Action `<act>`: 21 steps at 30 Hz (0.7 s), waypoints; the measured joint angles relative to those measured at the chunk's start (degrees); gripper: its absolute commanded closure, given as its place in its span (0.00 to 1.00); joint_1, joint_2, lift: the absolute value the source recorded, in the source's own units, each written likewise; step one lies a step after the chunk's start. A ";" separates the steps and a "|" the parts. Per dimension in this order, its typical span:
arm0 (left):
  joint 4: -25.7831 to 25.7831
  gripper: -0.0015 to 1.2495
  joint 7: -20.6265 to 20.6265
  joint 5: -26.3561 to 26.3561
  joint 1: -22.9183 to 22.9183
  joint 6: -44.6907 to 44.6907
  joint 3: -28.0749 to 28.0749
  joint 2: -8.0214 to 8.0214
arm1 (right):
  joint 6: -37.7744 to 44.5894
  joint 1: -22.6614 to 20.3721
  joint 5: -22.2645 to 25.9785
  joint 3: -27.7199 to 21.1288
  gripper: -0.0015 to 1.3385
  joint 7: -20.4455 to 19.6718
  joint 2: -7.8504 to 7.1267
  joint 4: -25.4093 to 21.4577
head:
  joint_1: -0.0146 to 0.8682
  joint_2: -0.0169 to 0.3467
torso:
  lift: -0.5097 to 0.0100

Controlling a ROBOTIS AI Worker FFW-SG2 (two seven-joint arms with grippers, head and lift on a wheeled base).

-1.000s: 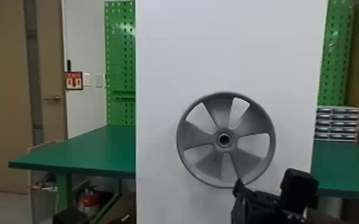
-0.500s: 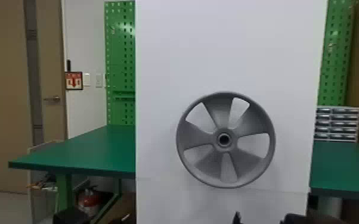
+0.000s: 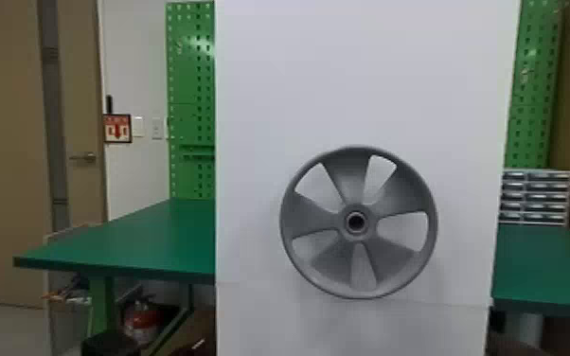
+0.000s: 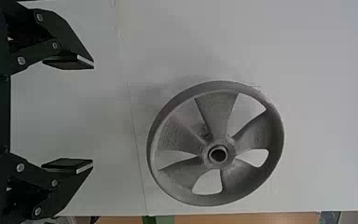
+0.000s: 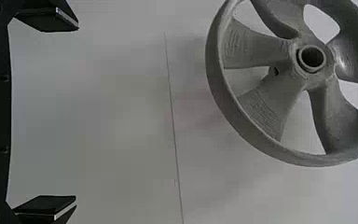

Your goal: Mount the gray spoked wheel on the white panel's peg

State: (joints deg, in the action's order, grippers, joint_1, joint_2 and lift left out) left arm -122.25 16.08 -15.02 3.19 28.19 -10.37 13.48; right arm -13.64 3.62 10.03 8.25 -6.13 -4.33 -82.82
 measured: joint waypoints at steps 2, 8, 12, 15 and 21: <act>0.00 0.40 0.00 0.00 0.00 -0.04 0.00 -0.07 | -2.92 -0.21 -0.73 -0.39 0.01 0.99 0.64 2.98 | 0.16 0.03 | 0.21; 0.00 0.40 0.00 0.00 -0.03 -0.20 0.06 -0.20 | -9.71 -0.28 -1.56 -0.07 0.01 1.93 1.66 10.80 | 0.16 0.03 | 0.21; 0.00 0.40 0.00 0.11 -0.03 -0.24 0.00 -0.25 | -12.94 -0.16 -1.42 -0.03 0.01 3.11 2.01 14.91 | 0.16 0.03 | 0.21; 0.00 0.40 0.00 0.21 -0.03 -0.25 -0.06 -0.29 | -14.48 -0.18 -1.38 -0.25 0.01 3.34 2.21 17.35 | 0.16 0.03 | 0.21; 0.04 0.40 0.00 0.27 -0.03 -0.31 -0.09 -0.31 | -16.02 -0.27 -2.31 -0.45 0.01 3.32 2.31 22.06 | 0.16 0.03 | 0.21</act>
State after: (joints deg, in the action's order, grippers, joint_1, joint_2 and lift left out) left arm -122.21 16.08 -14.76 3.16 27.88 -10.46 13.18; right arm -29.66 3.35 7.72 7.80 -2.81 -2.02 -60.76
